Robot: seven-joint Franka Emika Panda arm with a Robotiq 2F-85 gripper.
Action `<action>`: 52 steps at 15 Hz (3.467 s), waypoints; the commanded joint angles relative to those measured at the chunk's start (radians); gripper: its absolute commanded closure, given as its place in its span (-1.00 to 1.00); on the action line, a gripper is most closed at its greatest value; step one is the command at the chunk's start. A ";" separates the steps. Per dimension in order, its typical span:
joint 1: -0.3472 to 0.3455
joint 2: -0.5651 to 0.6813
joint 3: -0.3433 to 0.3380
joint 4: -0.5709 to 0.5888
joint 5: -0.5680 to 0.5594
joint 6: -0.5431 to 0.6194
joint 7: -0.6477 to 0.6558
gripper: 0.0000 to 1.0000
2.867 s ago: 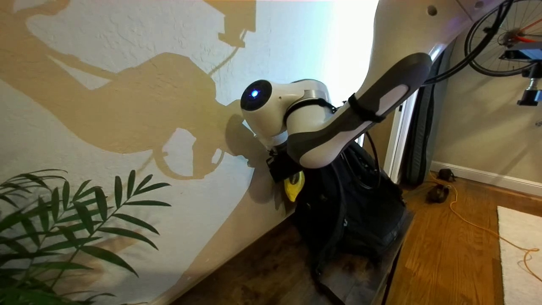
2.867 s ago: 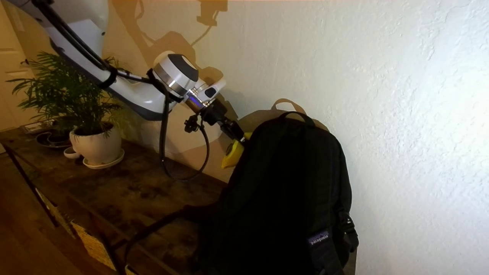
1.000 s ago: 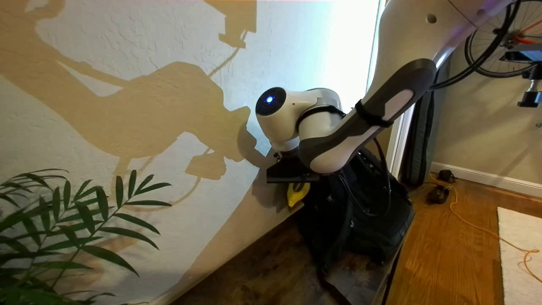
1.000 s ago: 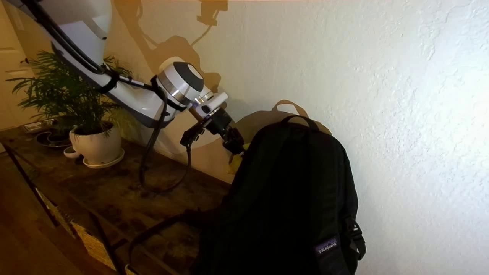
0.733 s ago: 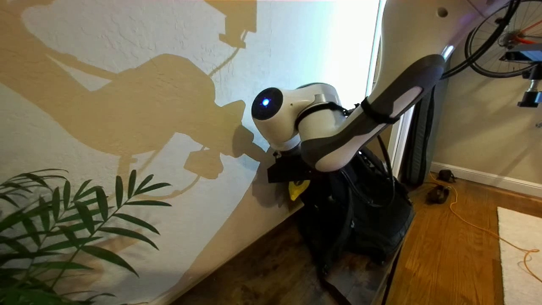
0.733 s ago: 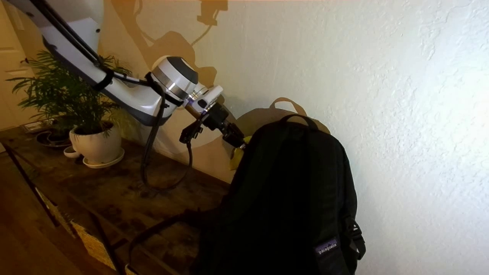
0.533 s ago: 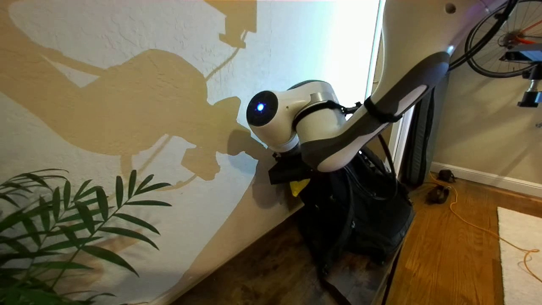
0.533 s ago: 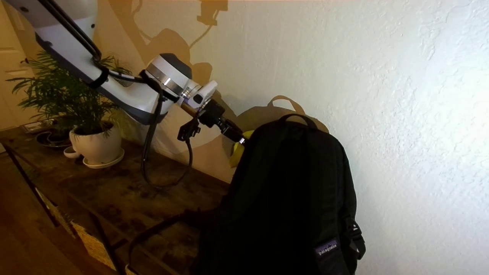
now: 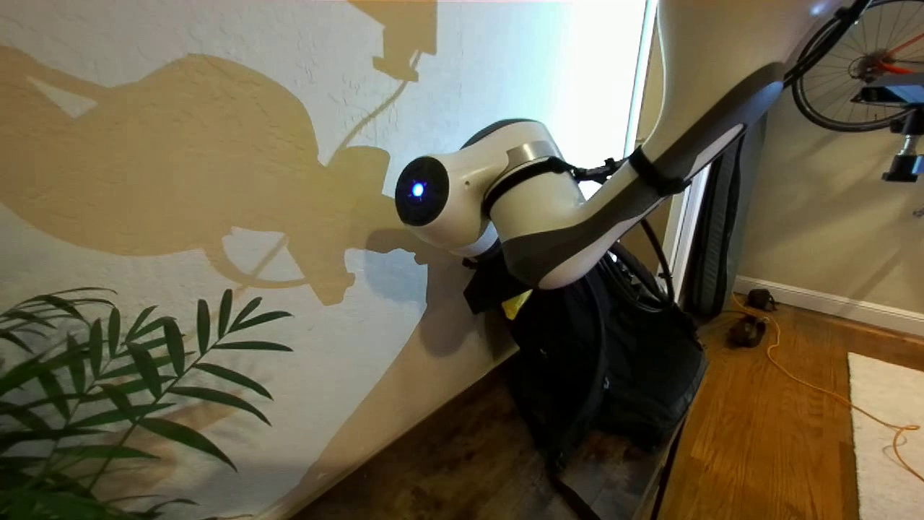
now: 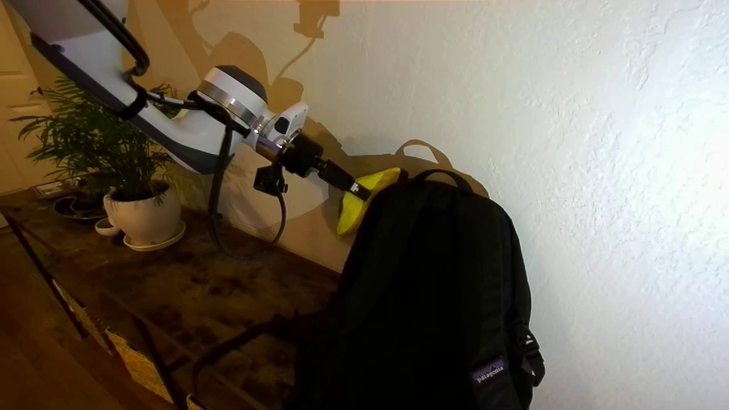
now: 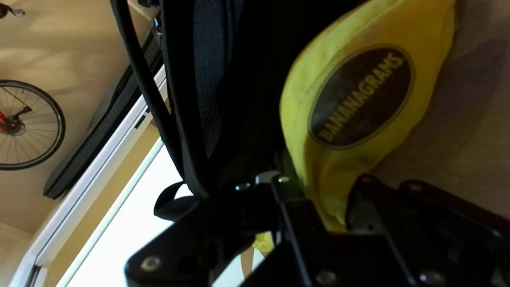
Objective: Put the yellow object into the bag.
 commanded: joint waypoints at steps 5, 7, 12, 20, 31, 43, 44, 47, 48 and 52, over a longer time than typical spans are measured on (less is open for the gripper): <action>-0.078 -0.019 0.089 0.004 -0.079 -0.098 -0.176 0.87; -0.100 -0.011 0.101 0.017 -0.080 -0.084 -0.205 0.86; -0.195 0.034 0.167 0.083 0.010 -0.024 -0.306 0.87; -0.216 0.105 0.152 0.174 0.143 0.002 -0.383 0.87; -0.217 0.107 0.111 0.199 0.241 0.015 -0.317 -0.28; -0.197 0.075 0.158 0.152 0.279 0.111 -0.379 -1.00; -0.194 0.077 0.164 0.150 0.292 0.116 -0.395 -1.00; -0.196 0.082 0.180 0.144 0.350 0.126 -0.449 -1.00; -0.194 0.081 0.182 0.138 0.370 0.128 -0.468 -1.00; -0.191 0.083 0.177 0.119 0.445 0.141 -0.559 -1.00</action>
